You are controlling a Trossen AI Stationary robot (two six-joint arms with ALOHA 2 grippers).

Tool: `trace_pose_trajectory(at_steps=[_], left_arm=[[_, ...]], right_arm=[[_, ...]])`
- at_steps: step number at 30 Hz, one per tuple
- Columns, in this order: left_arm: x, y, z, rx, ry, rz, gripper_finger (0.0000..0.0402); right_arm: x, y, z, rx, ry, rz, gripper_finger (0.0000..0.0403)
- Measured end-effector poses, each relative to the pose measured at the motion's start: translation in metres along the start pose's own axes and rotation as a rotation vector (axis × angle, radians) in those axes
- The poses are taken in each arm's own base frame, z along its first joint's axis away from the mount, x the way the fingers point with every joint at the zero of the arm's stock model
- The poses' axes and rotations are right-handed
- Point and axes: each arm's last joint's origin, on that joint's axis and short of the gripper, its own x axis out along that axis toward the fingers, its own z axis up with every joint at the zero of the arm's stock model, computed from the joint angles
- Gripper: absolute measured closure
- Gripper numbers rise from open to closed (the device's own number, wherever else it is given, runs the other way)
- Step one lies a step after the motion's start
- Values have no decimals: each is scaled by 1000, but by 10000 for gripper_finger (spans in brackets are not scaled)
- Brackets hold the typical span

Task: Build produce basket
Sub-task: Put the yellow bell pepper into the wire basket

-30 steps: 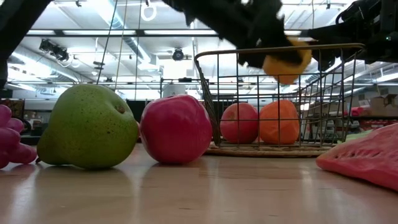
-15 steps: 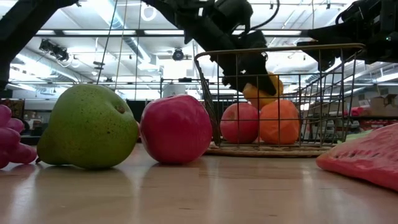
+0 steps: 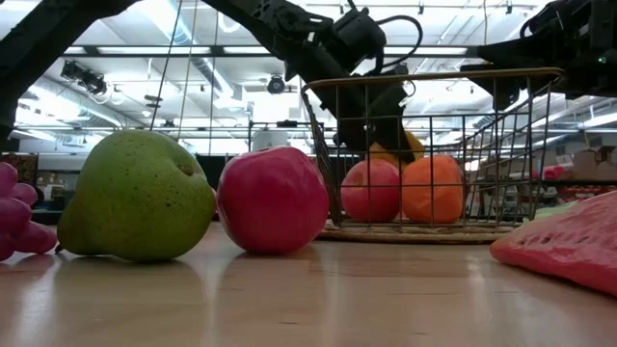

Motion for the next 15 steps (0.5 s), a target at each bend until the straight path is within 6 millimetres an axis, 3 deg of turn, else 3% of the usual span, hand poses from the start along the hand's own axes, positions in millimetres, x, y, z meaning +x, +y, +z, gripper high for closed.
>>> trace_pose_trajectory(at_steps=[15], left_arm=[[-1, -6, -4, 18, 47, -10, 47]], right_arm=[[0, 0, 0, 0, 0, 0, 172]])
